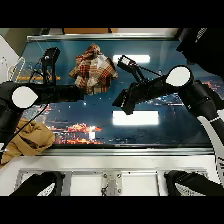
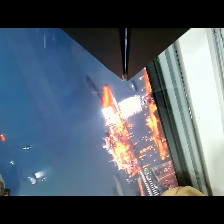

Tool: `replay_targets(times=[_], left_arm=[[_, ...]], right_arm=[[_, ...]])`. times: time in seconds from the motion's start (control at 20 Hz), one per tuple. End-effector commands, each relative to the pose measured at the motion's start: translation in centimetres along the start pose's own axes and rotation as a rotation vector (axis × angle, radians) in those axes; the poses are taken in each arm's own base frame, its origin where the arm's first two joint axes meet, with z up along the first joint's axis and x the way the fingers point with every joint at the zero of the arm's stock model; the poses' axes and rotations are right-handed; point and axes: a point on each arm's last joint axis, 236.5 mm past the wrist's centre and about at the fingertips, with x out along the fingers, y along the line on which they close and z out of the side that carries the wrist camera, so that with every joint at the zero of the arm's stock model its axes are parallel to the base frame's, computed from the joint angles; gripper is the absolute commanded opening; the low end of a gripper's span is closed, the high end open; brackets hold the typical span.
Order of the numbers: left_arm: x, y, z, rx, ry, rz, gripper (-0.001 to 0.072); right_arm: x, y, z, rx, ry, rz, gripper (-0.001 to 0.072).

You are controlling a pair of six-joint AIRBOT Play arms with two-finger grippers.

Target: Fold the clothes and pants, and hang the long-sleeved shirts on hangers.

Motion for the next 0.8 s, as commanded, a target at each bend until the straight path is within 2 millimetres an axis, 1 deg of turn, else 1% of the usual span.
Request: replay_targets(times=[0.0,0.5,0.55,0.6,0.65,0.7,0.75], left_arm=[[0.0,0.0,0.0,0.0,-0.001,0.001,0.0015],[0.0,0.0,0.0,0.0,-0.001,0.0,0.0015],[0.0,0.2,0.1,0.006,-0.006,0.006,0.0015],[-0.1,0.8,0.5,0.024,-0.02,0.029,0.0019],[-0.5,2.1,0.7,0.065,-0.017,0.074,0.0293],[-1.2,3.9,0.5,0.061,0.006,0.137,0.0706],[-2.3,6.7,0.1,0.03,0.043,0.226,0.0709]], right_arm=[[0.0,0.0,0.0,0.0,0.0,0.001,0.0018],[0.0,0.0,0.0,0.001,0.0,0.001,0.0018],[0.0,0.0,0.0,0.001,0.0,0.001,0.0018],[0.0,0.0,0.0,0.0,0.0,0.001,0.0017],[0.0,0.0,0.0,0.001,0.0,0.001,0.0018],[0.0,0.0,0.0,0.0,0.0,0.001,0.0018],[0.0,0.0,0.0,0.0,0.0,0.001,0.0017]])
